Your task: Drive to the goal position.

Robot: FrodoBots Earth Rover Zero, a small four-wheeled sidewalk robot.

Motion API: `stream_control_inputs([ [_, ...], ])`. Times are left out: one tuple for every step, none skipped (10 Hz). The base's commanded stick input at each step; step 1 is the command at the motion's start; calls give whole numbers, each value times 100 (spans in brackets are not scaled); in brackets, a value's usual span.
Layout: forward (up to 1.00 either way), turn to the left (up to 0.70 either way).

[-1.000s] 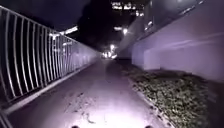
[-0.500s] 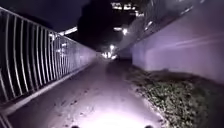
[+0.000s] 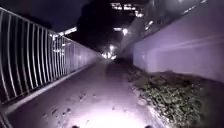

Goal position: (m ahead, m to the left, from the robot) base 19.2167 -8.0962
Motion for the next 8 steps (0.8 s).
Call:
stream_control_inputs([
  [50, 0],
  [50, 0],
  [50, 0],
  [50, 0],
  [50, 0],
  [50, 0],
  [50, 0],
  [50, 0],
])
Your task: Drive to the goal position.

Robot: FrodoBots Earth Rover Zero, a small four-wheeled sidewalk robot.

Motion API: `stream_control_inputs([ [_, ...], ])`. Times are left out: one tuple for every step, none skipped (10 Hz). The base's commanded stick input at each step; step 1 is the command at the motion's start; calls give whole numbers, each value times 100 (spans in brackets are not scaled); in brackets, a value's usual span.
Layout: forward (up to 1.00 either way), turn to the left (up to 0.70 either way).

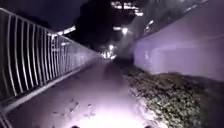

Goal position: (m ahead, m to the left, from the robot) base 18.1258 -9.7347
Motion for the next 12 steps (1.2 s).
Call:
stream_control_inputs([
  [50, 0],
  [50, 0],
  [50, 0],
  [50, 0],
  [50, 0],
  [50, 0],
  [50, 0],
  [50, 0],
  [50, 0],
  [50, 0],
  [50, 0],
  [50, 0],
])
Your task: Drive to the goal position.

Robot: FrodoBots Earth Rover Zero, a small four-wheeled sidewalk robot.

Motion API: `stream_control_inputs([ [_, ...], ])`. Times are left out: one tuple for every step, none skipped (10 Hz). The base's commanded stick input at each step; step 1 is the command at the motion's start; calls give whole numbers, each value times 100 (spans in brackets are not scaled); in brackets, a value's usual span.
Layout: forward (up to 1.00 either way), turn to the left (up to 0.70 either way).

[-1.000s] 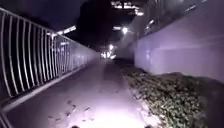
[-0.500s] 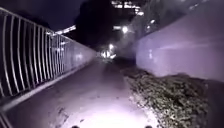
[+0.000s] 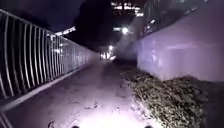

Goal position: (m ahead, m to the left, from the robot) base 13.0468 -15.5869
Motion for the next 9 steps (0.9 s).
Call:
stream_control_inputs([
  [50, 0],
  [50, 0],
  [50, 0],
  [50, 0],
  [50, 0],
  [50, 0],
  [50, 0],
  [50, 0],
  [50, 0],
])
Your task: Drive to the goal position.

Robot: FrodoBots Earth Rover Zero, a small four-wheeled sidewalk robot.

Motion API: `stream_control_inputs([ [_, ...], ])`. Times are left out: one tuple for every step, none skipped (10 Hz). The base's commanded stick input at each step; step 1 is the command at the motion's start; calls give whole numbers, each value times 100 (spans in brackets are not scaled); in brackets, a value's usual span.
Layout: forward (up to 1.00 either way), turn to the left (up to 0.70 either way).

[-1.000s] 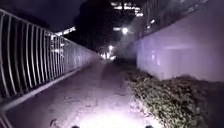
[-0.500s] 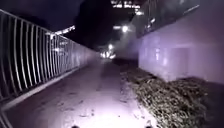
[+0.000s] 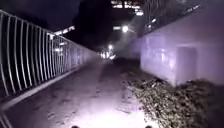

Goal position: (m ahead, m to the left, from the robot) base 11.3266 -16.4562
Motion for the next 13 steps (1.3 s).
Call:
stream_control_inputs([
  [50, 0],
  [50, 0],
  [50, 0],
  [50, 0],
  [50, 0],
  [50, 0],
  [50, 0],
  [50, 0],
  [50, 0],
  [50, 0],
  [50, 0],
  [50, 0],
  [50, 0],
])
